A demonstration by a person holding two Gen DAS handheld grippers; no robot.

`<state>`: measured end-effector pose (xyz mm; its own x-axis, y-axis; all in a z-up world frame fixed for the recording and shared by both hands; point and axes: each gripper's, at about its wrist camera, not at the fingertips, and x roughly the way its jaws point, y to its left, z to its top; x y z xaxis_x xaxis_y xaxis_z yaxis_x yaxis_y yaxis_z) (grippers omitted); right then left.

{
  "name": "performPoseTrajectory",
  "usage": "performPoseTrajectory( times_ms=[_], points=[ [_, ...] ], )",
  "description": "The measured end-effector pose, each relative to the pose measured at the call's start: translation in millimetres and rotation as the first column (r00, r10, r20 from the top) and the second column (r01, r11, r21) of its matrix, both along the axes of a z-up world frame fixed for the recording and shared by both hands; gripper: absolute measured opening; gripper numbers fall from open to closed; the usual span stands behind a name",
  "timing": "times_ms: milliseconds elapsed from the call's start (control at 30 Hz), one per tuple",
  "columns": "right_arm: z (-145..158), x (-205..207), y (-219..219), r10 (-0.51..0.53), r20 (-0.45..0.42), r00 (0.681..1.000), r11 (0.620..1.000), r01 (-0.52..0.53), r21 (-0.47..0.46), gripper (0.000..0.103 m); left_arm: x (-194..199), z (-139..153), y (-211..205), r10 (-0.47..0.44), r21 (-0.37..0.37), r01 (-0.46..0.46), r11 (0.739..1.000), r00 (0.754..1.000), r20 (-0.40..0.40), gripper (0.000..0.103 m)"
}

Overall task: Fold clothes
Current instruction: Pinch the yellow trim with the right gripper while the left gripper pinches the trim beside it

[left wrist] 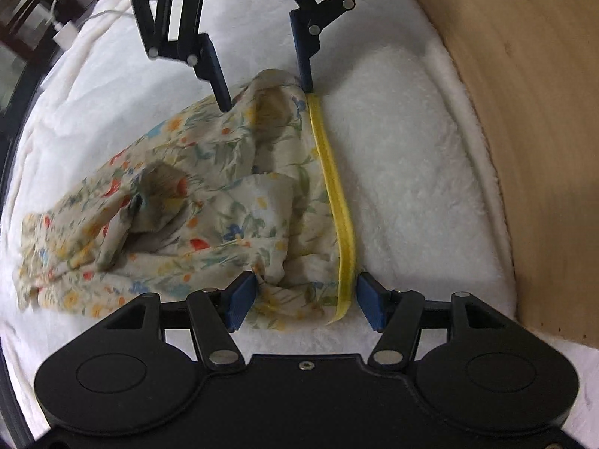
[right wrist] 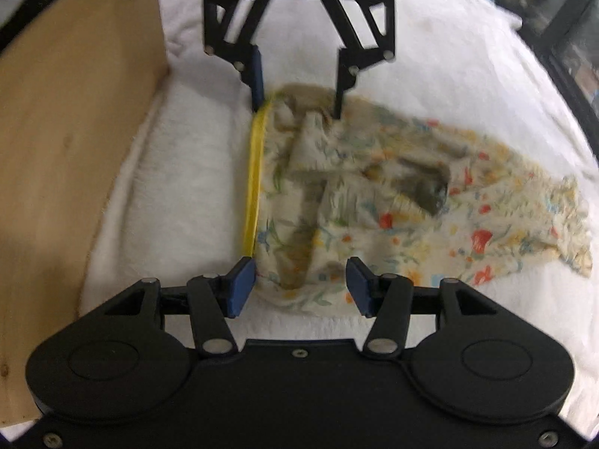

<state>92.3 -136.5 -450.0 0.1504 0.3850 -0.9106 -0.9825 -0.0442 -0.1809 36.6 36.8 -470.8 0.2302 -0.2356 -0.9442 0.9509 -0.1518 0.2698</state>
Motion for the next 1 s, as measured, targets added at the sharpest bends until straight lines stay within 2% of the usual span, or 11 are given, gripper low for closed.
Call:
performPoseTrajectory(
  times_ms=[133, 200, 233, 267, 300, 333, 433, 600, 733, 867, 1000],
  points=[
    [-1.4, -7.5, 0.6, 0.064, -0.007, 0.998, 0.998, -0.064, -0.016, 0.059, -3.3, -1.9, 0.7, -0.02, 0.005, 0.02, 1.0, 1.0, -0.002, 0.059],
    [-3.9, -11.0, 1.1, 0.061, 0.014, 0.998, 0.998, -0.06, -0.02, 0.057, -6.8, -5.1, 1.1, -0.046, 0.0, 0.046, 0.999, 0.999, 0.01, 0.059],
    [-5.2, -10.4, 1.9, 0.047, 0.02, 0.999, 0.999, -0.046, -0.024, 0.039, -7.0, -6.2, 0.9, -0.046, -0.004, 0.046, 0.999, 0.999, 0.008, 0.058],
    [-4.2, -5.6, 2.6, 0.016, 0.001, 1.0, 1.0, -0.016, -0.019, 0.03, -5.4, -6.3, 0.7, -0.034, -0.014, 0.034, 0.999, 0.999, 0.0, 0.055],
    [-4.5, 1.2, 3.7, -0.014, -0.02, 1.0, 1.0, 0.014, -0.007, 0.01, -2.9, -5.5, 0.6, -0.013, -0.023, 0.013, 1.0, 1.0, -0.011, 0.035],
    [-3.7, 7.5, 4.2, -0.035, -0.028, 0.999, 0.999, 0.035, 0.005, 0.007, 2.1, -3.7, 0.5, 0.024, -0.033, -0.025, 0.999, 0.999, -0.028, 0.023],
    [13.1, 21.5, -1.5, -0.082, -0.054, 0.995, 0.996, 0.084, 0.03, 0.007, 15.0, 4.6, 1.9, 0.099, -0.061, -0.104, 0.993, 0.991, -0.085, 0.016],
    [29.9, 39.7, -6.5, -0.139, -0.101, 0.985, 0.987, 0.146, 0.064, 0.007, 12.6, 7.7, -1.5, 0.111, -0.072, -0.119, 0.99, 0.989, -0.097, 0.012],
    [35.4, 33.8, -10.2, -0.1, -0.147, 0.984, 0.992, 0.109, 0.058, 0.007, 10.4, 5.4, -8.1, 0.114, -0.087, -0.123, 0.989, 0.988, -0.106, 0.011],
    [19.0, 15.7, -4.7, -0.019, -0.166, 0.986, 0.999, 0.025, 0.036, 0.007, 14.6, 12.7, -0.6, 0.142, -0.082, -0.154, 0.985, 0.98, -0.142, 0.01],
    [20.5, 13.2, -4.2, -0.024, -0.201, 0.979, 0.999, 0.032, 0.04, 0.007, 17.0, 24.1, 0.3, 0.126, -0.072, -0.138, 0.988, 0.981, -0.149, 0.01]
  ],
)
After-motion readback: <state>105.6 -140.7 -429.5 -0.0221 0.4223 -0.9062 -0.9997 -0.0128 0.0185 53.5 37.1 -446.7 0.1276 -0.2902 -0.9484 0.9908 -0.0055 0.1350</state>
